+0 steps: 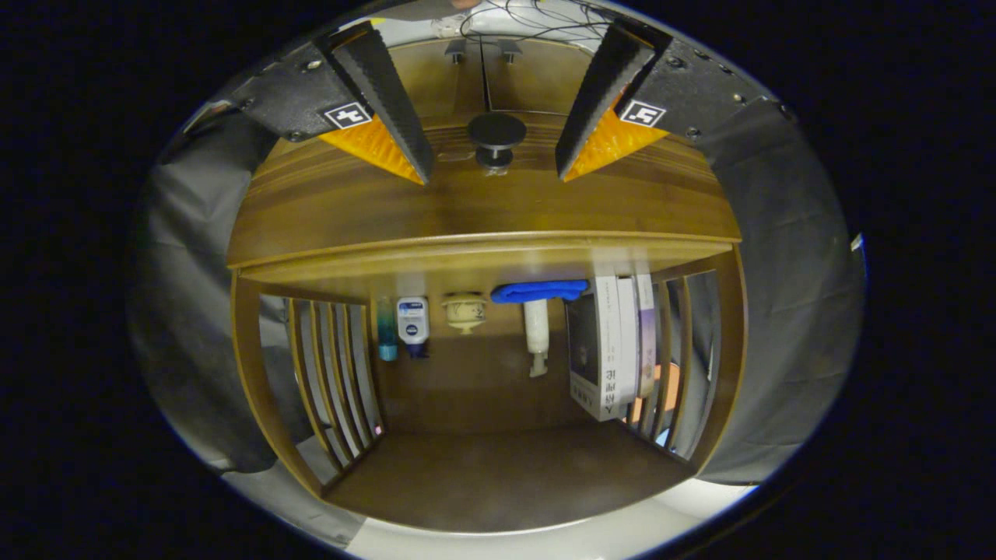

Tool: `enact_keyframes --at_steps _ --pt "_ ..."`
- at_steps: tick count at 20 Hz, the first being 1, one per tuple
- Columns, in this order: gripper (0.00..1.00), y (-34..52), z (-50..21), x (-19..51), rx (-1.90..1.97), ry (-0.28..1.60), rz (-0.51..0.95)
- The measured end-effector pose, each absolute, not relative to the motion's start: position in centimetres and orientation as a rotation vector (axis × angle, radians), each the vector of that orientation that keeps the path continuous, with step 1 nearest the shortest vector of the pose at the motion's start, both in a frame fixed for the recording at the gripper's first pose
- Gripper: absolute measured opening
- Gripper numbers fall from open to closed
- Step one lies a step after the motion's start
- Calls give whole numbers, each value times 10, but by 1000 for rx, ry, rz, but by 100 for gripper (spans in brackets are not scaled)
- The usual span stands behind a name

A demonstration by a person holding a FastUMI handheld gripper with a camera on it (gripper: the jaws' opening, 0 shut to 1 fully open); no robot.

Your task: Pull open the drawer, take out the items inside it, and place them on the countertop above the cabinet.

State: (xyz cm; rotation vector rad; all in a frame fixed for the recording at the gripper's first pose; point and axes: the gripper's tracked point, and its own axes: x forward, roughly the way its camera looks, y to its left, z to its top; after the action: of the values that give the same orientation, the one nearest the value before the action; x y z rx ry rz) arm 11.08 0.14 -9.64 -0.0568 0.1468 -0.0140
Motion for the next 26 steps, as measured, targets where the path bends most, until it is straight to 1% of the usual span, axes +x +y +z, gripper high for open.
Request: enact_keyframes --at_steps 5,7,8,9,14,15,18,23,26 --pt "99 3 -112 121 -69 180 -21" --pt "92 3 -117 124 -74 189 -20" --pt "87 4 -119 125 -77 194 -17" --pt "85 4 -122 125 -79 202 -20" --pt "58 -1 -123 130 -82 198 -57" --pt "55 -1 -124 130 -76 204 -57" --pt "49 -1 -124 130 -82 209 -65" --pt "43 -1 -124 130 -102 205 -48" --pt "38 -2 -124 131 -105 203 -51"
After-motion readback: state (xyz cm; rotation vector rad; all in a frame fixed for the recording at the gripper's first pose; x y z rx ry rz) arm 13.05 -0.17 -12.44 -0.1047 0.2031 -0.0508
